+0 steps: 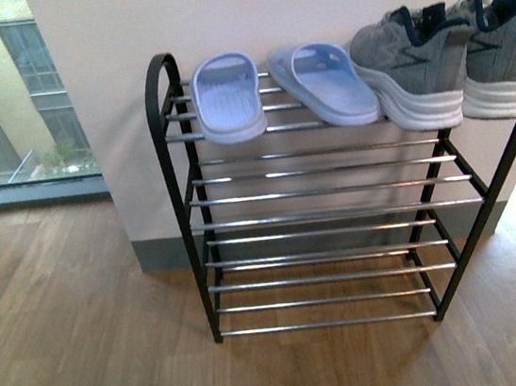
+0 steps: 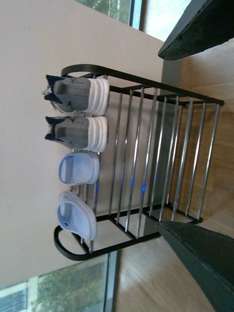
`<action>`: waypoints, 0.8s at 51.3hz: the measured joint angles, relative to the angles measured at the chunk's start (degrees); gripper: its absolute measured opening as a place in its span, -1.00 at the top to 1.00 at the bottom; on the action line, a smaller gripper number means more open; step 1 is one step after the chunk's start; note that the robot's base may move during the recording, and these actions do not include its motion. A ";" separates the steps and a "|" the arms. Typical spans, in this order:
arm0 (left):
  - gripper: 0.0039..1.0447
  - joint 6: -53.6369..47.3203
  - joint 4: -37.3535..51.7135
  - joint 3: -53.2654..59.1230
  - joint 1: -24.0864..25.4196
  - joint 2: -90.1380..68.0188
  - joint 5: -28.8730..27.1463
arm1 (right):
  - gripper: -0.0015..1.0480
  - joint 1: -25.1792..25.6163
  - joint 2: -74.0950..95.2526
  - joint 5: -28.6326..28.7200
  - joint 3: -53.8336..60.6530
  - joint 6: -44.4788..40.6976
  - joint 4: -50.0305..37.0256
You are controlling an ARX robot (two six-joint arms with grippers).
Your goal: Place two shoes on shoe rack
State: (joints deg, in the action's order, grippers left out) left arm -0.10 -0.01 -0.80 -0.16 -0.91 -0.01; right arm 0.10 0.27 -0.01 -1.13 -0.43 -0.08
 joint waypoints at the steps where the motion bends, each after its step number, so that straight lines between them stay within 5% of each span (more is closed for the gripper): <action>1: -0.83 -0.02 0.00 0.00 0.00 0.00 0.00 | -0.82 0.00 0.00 0.00 0.00 0.02 0.00; 41: -0.83 -0.02 -0.02 0.00 0.00 0.00 0.00 | -0.82 0.00 0.00 0.00 0.00 0.02 0.02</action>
State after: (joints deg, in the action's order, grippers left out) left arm -0.12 -0.03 -0.80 -0.16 -0.91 -0.01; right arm 0.10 0.27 -0.01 -1.13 -0.40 -0.05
